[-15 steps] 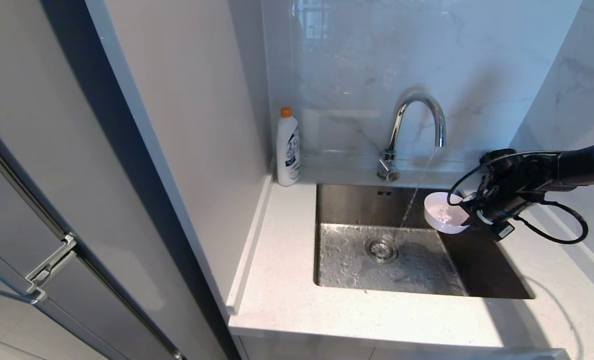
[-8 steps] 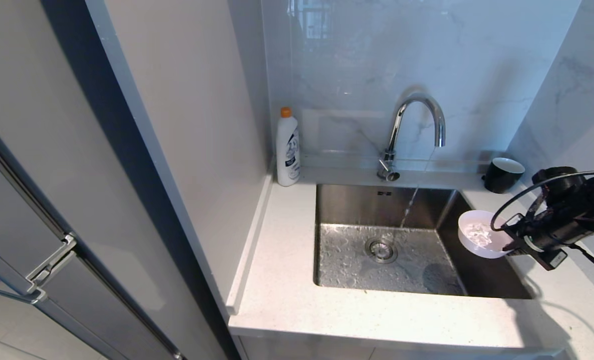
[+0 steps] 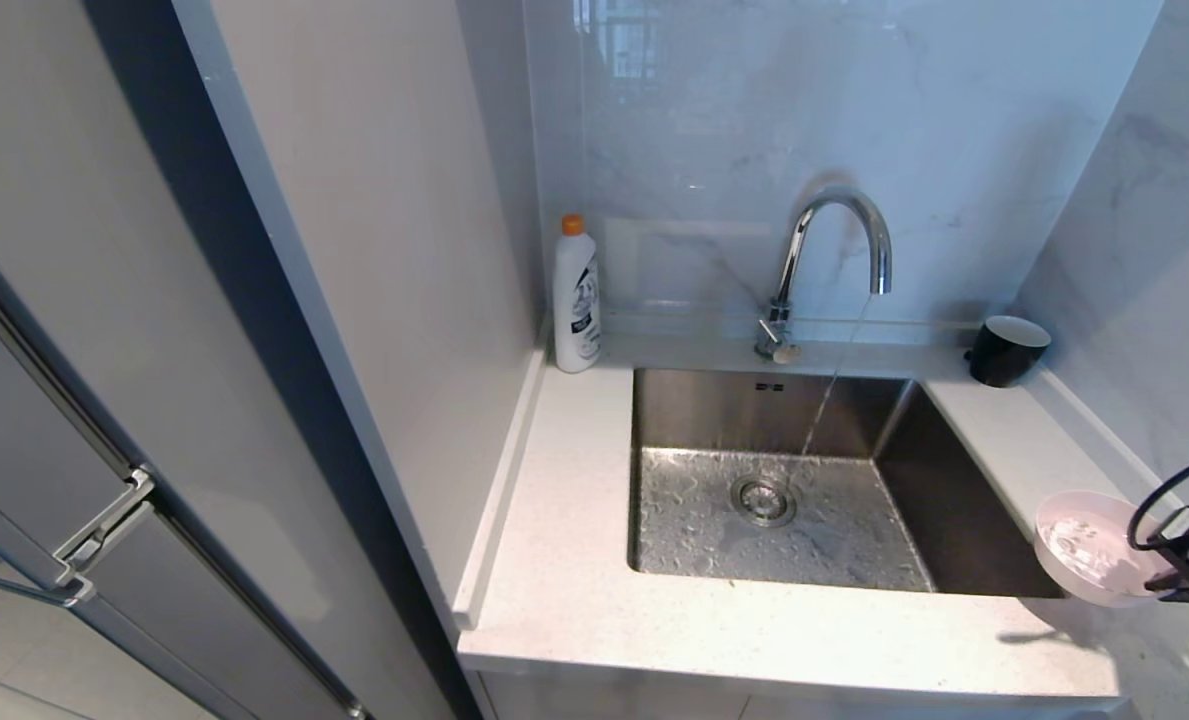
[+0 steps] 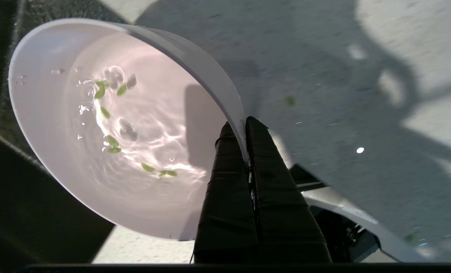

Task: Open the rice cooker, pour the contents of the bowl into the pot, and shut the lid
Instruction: Place the bowl on the table

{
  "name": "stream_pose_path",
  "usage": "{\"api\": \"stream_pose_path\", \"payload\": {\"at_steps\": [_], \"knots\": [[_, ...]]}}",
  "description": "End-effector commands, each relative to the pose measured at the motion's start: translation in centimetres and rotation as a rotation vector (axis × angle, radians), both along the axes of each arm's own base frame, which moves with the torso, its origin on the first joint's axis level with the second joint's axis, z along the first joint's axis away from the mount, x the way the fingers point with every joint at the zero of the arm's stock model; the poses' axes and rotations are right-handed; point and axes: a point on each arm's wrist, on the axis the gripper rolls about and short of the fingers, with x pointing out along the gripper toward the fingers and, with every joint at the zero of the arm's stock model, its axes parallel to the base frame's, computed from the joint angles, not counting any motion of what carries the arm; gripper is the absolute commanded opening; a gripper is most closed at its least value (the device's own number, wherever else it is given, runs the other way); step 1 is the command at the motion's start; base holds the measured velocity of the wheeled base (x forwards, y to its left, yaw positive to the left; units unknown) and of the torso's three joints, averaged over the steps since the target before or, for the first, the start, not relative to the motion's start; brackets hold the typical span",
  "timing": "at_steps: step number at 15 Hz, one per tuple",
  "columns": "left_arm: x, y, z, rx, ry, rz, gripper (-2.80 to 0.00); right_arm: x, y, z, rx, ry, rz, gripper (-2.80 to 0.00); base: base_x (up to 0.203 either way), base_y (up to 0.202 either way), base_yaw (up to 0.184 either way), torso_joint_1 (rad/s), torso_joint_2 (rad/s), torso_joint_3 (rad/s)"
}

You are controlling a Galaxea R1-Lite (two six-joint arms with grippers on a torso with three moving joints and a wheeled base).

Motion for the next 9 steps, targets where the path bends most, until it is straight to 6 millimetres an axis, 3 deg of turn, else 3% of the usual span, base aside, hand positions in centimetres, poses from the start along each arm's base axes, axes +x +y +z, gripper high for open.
{"api": "stream_pose_path", "payload": {"at_steps": [1, 6, 9], "knots": [[0.0, 0.0, 0.0, 0.000, 0.001, 0.000, -2.80, -2.3, -1.1, -0.2, -0.029, 0.000, -0.023, -2.80, 0.000, 0.000, 0.000, 0.000, 0.00, 0.000], [0.0, 0.0, 0.0, -0.002, 0.003, -0.001, -2.80, -6.2, -3.8, -1.7, -0.017, 0.027, -0.045, -2.80, 0.000, 0.000, 0.000, 0.000, 0.00, 0.000], [0.0, 0.0, 0.0, -0.003, 0.003, -0.001, -2.80, -9.0, -4.1, -2.9, 0.015, 0.063, -0.035, -2.80, 0.000, 0.000, 0.000, 0.000, 0.00, 0.000]]}}
